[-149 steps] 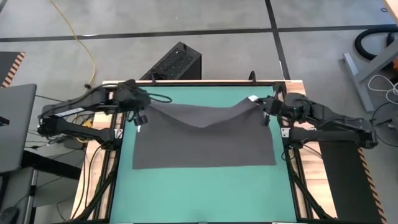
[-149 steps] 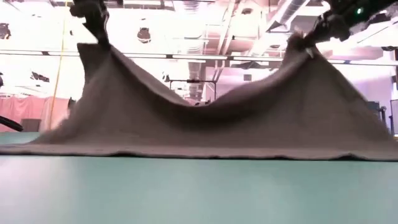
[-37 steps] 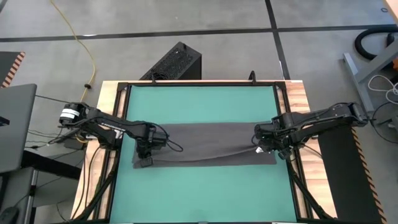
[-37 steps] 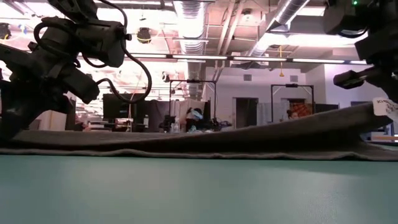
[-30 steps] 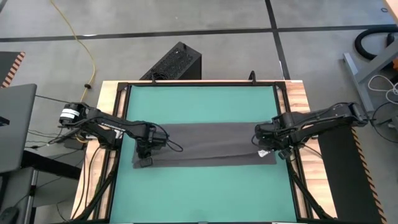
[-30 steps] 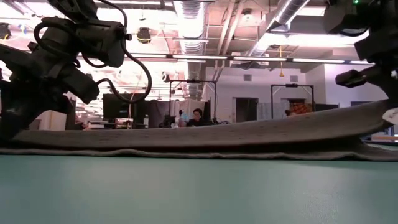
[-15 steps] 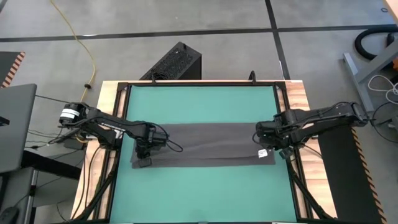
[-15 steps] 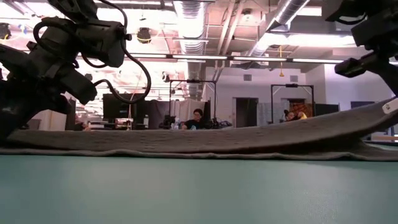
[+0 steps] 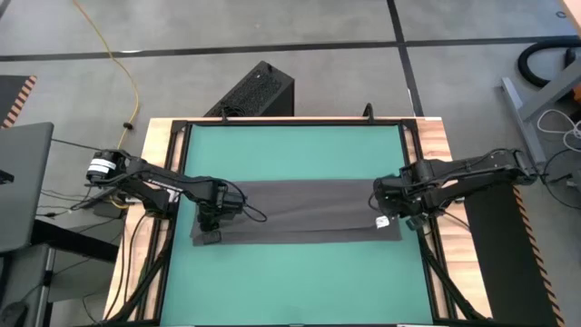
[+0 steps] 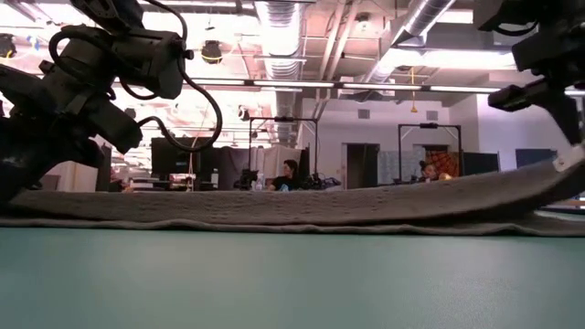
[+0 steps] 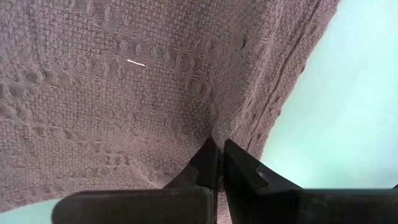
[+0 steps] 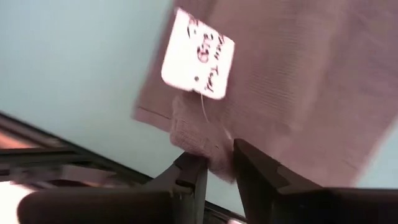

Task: Roll towel into tight, uniform cylinder
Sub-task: Fold the gray towel

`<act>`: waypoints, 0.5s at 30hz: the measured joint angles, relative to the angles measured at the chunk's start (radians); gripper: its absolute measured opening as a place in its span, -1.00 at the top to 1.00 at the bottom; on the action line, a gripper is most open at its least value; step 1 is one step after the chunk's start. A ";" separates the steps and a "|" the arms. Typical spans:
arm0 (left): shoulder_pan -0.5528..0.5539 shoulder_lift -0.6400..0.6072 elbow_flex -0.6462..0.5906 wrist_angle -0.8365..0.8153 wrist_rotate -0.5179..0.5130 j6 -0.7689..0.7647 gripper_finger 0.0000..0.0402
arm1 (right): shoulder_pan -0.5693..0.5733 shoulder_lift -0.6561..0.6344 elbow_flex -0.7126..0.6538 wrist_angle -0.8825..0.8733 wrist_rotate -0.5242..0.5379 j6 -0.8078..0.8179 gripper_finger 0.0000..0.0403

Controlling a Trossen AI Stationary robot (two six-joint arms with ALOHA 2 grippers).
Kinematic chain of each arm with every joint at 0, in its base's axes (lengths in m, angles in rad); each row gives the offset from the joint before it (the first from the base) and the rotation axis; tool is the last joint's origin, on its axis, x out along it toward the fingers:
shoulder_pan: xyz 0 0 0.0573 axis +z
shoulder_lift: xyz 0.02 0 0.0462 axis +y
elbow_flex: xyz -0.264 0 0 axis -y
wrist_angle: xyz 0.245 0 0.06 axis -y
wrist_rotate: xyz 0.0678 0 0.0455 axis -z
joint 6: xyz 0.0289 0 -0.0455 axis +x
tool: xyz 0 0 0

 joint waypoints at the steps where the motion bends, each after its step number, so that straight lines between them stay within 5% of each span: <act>1: 0.000 0.000 0.000 0.000 0.001 0.005 1.00 | 0.000 0.000 0.000 0.000 0.026 0.002 0.46; 15: 0.001 0.000 0.000 -0.016 0.001 0.018 1.00 | -0.012 0.000 0.000 0.005 0.064 0.032 -0.08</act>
